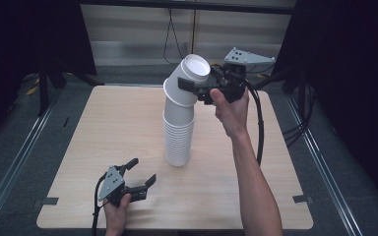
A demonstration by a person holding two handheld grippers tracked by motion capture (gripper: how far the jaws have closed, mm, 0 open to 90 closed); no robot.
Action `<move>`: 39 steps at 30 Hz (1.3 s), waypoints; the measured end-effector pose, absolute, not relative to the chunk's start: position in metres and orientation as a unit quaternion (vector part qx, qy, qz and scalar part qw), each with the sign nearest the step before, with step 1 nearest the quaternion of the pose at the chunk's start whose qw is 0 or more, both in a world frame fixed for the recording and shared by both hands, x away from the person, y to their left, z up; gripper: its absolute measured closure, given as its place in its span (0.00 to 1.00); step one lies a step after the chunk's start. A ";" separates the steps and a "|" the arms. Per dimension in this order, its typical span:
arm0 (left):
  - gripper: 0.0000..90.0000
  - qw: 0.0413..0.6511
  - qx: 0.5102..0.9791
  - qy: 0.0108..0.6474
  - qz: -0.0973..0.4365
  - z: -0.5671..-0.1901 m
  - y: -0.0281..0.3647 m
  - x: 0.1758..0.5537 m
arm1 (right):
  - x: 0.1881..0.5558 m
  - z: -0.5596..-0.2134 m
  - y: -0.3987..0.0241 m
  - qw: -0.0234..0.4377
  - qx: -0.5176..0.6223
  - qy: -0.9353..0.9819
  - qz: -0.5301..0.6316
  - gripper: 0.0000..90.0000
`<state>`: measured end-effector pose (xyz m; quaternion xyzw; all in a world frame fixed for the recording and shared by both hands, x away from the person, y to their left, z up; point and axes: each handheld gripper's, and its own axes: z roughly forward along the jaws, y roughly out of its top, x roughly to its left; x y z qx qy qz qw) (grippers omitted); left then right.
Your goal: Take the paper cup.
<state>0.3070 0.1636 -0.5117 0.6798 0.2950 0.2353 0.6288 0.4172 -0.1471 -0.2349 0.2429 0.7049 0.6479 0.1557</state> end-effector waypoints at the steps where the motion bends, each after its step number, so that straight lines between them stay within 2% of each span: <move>1: 0.17 0.631 0.678 0.297 0.232 -0.512 0.163 0.307 | 0.416 -0.235 -0.148 0.153 0.244 0.701 0.652 0.24; 30: 0.17 0.629 0.679 0.297 0.234 -0.512 0.164 0.307 | 0.399 -0.243 -0.178 0.149 0.243 0.667 0.689 0.24; 39: 0.17 0.630 0.679 0.297 0.232 -0.512 0.164 0.308 | 0.389 -0.244 -0.193 0.162 0.248 0.662 0.689 0.24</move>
